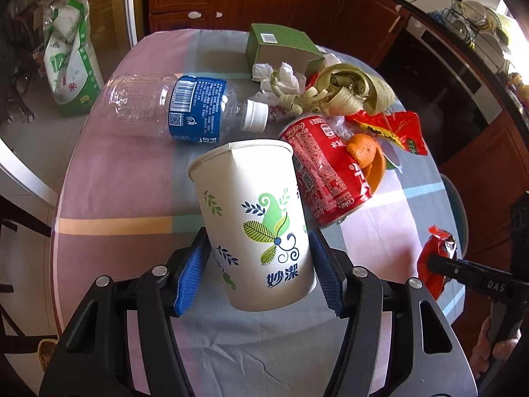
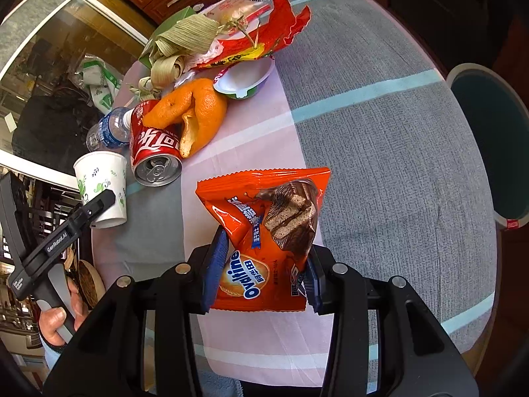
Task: Collect trash
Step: 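Carry the wrapper and cup to the bin and open both grippers over it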
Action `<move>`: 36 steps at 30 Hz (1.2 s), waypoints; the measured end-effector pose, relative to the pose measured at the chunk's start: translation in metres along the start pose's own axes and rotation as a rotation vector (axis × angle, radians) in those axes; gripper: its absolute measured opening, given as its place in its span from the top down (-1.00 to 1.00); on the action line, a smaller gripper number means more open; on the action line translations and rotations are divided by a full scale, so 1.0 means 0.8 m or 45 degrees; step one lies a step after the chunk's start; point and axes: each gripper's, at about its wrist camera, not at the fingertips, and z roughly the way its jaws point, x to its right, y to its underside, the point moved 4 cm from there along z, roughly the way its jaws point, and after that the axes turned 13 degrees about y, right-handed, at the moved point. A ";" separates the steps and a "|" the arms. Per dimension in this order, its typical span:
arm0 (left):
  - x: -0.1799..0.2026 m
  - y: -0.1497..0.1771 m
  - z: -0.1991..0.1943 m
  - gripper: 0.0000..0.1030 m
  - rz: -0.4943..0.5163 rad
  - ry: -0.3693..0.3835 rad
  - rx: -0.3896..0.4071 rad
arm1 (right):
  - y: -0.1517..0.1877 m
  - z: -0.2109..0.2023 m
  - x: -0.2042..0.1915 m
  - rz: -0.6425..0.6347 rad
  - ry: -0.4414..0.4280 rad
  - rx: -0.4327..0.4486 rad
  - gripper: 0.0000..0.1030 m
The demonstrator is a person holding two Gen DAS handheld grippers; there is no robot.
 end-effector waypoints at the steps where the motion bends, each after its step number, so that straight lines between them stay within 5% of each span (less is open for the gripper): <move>1: 0.005 0.002 -0.004 -0.20 0.013 0.004 -0.002 | 0.000 -0.003 0.004 0.006 -0.007 0.005 0.23; 13: 0.132 0.006 0.001 -0.21 0.252 0.146 -0.057 | -0.022 -0.045 0.065 0.136 -0.059 0.118 0.23; 25: 0.298 -0.016 0.094 -0.21 0.520 0.252 -0.203 | -0.047 -0.097 0.227 0.384 0.017 0.281 0.23; 36: 0.430 -0.006 0.193 -0.22 0.705 0.337 -0.375 | -0.034 -0.091 0.353 0.597 0.064 0.270 0.23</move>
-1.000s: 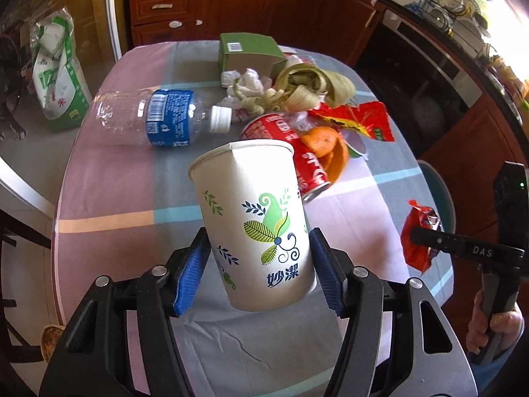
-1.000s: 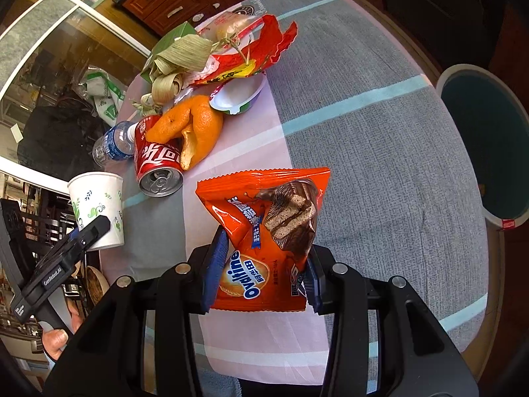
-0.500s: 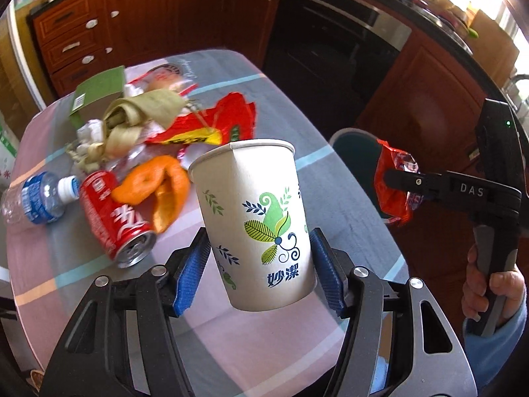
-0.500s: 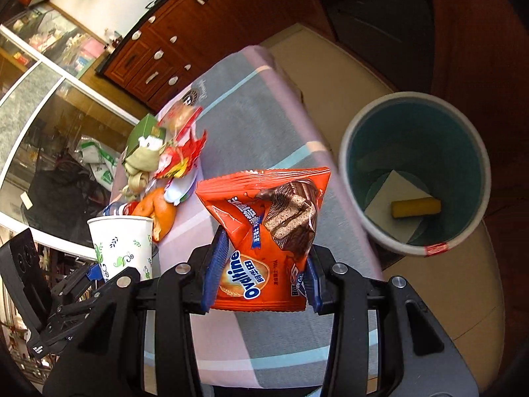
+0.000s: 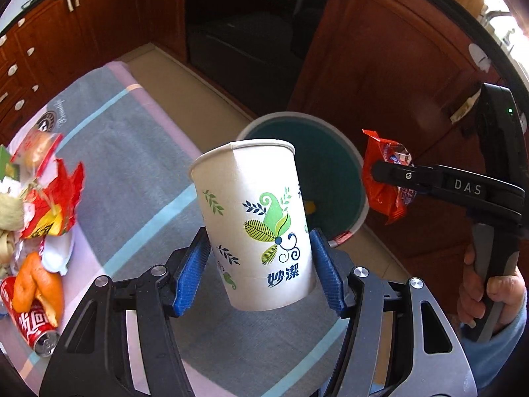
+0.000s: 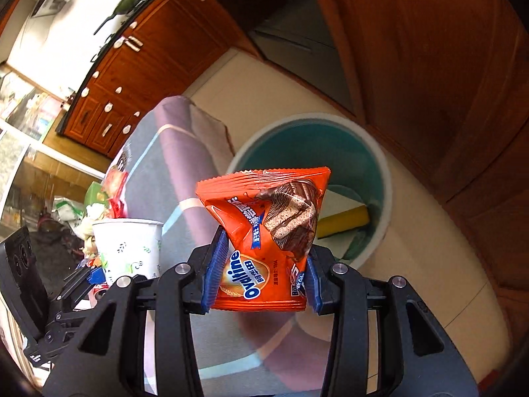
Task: Collect trash
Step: 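Carry the wrapper and cup to the bin and open both grippers over it, then move both grippers back from the bin to the table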
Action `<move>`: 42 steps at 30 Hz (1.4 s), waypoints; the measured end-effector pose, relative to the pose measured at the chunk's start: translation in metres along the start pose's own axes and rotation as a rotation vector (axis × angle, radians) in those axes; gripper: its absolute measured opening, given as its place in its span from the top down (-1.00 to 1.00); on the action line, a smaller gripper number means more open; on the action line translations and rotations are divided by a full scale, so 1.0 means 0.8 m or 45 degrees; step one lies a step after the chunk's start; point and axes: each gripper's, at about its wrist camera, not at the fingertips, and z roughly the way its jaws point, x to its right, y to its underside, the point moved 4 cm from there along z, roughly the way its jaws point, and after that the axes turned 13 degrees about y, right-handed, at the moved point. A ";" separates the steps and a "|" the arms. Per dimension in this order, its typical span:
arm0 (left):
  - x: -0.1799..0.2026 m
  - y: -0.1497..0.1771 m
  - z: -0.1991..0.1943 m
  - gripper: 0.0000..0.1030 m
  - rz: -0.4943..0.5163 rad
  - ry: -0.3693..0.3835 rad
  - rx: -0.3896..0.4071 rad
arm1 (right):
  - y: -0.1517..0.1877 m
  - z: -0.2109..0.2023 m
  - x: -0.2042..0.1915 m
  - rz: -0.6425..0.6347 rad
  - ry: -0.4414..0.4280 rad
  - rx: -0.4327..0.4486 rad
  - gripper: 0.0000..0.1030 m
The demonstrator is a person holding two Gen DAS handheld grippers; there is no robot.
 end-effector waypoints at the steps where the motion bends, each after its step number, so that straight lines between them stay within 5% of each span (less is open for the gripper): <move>1: 0.004 -0.004 0.009 -0.22 0.011 0.008 -0.015 | -0.003 0.002 0.007 0.011 0.005 -0.004 0.23; 11: 0.009 -0.032 0.090 -0.27 0.024 0.041 -0.145 | -0.019 0.023 0.041 0.085 0.044 -0.021 0.22; 22: -0.027 -0.027 0.088 -0.78 -0.016 -0.029 -0.138 | -0.023 0.047 0.037 0.083 0.061 -0.064 0.18; 25: -0.028 -0.026 0.083 -0.85 -0.024 -0.035 -0.138 | -0.023 0.051 0.030 0.079 0.062 -0.068 -0.05; 27: -0.031 -0.022 0.078 -0.89 -0.034 -0.030 -0.136 | -0.022 0.052 0.029 0.089 0.057 -0.066 -0.45; 42: -0.058 0.028 0.030 -0.92 -0.111 -0.030 -0.116 | 0.005 0.063 -0.002 0.095 0.124 -0.157 -0.66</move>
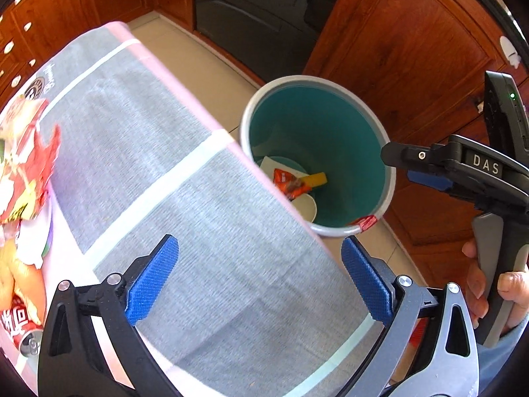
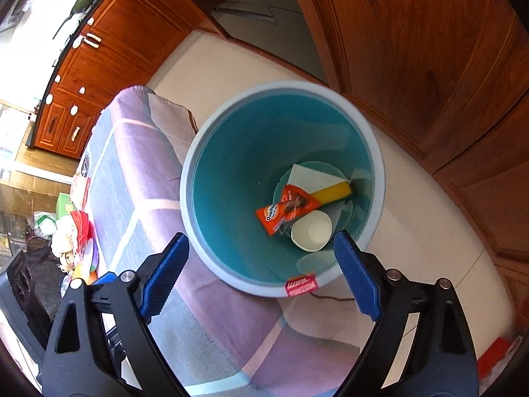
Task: Collect trash
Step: 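Move both grippers back from the bin to the table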
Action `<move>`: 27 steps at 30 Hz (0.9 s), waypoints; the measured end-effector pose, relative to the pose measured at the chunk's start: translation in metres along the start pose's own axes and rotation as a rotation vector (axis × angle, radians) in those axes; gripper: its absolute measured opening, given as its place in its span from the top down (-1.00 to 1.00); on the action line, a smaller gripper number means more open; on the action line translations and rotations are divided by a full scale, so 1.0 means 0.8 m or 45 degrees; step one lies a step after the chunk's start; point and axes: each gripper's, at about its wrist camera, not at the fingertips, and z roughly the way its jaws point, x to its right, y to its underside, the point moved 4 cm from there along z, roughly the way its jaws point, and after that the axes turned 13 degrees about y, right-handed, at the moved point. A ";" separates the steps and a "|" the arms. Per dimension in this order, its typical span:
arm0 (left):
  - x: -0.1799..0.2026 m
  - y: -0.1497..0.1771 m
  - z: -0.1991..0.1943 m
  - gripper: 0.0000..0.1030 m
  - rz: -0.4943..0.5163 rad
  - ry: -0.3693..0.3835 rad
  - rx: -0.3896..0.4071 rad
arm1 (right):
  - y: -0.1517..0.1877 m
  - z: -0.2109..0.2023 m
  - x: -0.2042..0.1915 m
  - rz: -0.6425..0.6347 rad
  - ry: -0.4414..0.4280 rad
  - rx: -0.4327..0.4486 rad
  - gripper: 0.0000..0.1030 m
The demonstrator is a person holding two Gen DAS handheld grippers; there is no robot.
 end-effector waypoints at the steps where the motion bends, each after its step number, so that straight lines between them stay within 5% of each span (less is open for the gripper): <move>1: -0.003 0.003 -0.003 -0.92 -0.006 0.003 0.003 | 0.002 -0.001 -0.002 -0.002 0.001 -0.004 -0.66; 15: -0.054 0.081 -0.080 -0.92 -0.107 -0.023 0.103 | 0.046 -0.037 -0.076 -0.149 -0.003 0.017 -0.66; 27: -0.131 0.162 -0.181 -0.92 -0.249 -0.110 0.234 | 0.115 -0.069 -0.201 -0.409 -0.043 0.037 -0.66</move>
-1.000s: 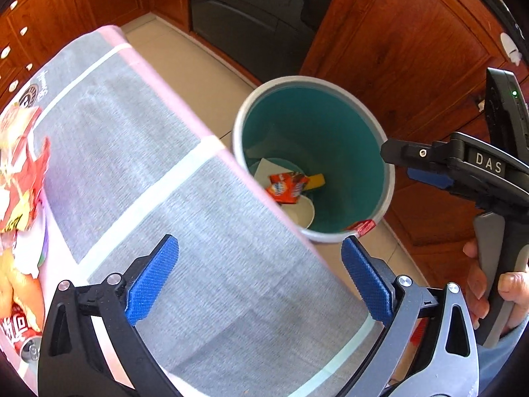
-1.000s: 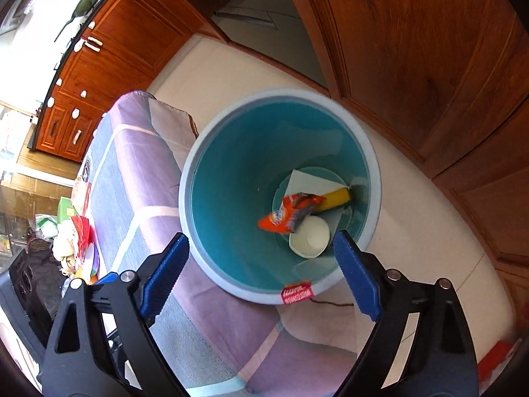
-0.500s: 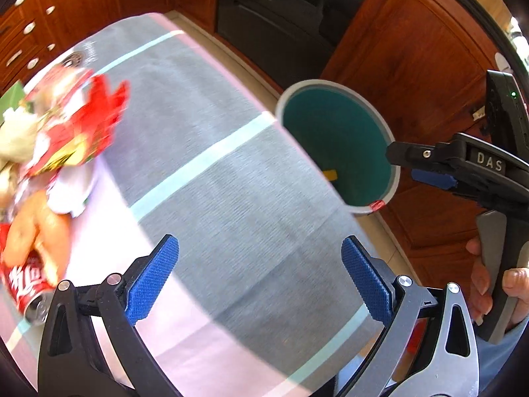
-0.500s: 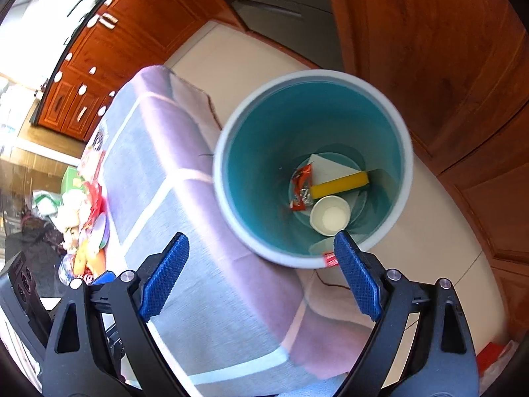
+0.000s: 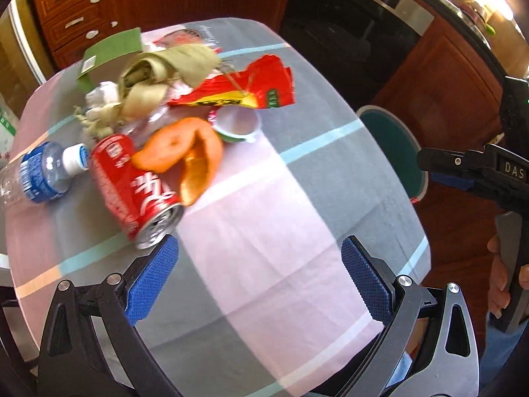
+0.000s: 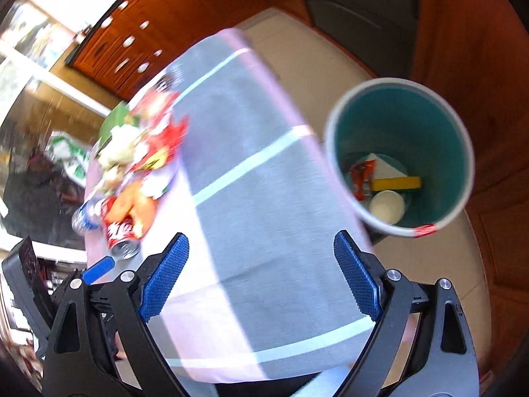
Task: Collect trash
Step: 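Move both grippers back from the bin to the table, then grasp the red can with the right gripper while the left gripper approaches the water bottle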
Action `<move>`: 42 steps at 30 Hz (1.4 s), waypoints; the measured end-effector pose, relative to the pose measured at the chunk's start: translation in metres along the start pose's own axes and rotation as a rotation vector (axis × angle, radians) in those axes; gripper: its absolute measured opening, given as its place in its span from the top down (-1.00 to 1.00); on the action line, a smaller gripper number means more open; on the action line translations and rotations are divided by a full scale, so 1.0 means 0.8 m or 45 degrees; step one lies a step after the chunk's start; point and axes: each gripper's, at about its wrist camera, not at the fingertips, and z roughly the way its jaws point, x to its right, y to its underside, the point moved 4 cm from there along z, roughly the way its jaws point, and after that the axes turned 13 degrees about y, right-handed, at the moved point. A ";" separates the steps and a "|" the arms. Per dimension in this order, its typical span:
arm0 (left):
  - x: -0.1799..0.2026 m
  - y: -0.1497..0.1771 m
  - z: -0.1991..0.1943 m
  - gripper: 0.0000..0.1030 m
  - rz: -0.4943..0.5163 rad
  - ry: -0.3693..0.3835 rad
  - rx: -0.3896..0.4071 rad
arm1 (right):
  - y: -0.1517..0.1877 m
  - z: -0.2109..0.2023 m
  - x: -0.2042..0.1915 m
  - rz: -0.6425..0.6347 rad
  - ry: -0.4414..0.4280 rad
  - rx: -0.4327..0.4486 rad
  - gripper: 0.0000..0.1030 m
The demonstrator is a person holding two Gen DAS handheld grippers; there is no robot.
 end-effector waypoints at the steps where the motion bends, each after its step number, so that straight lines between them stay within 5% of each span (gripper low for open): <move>1: -0.009 0.005 -0.007 -0.92 -0.004 -0.011 0.005 | 0.003 0.000 -0.013 -0.021 -0.001 -0.001 -0.66; 17: -0.237 0.059 -0.107 -0.92 -0.185 -0.095 0.086 | 0.042 0.025 -0.257 -0.466 -0.026 -0.047 -0.65; 21: -0.287 0.058 -0.122 -0.92 -0.219 -0.094 0.118 | 0.045 0.044 -0.307 -0.560 -0.001 -0.058 -0.42; 24: -0.319 0.053 -0.127 -0.92 -0.232 -0.085 0.134 | 0.043 0.063 -0.327 -0.585 0.008 -0.097 -0.12; 31: -0.376 0.020 -0.126 -0.92 -0.204 -0.090 0.156 | 0.038 0.091 -0.340 -0.570 0.037 -0.160 -0.12; 38: -0.372 -0.022 -0.107 -0.91 -0.081 -0.022 0.166 | 0.039 0.110 -0.348 -0.559 0.008 -0.210 -0.11; 42: -0.359 -0.024 -0.098 -0.50 -0.045 0.041 0.161 | 0.040 0.123 -0.359 -0.558 -0.006 -0.238 0.01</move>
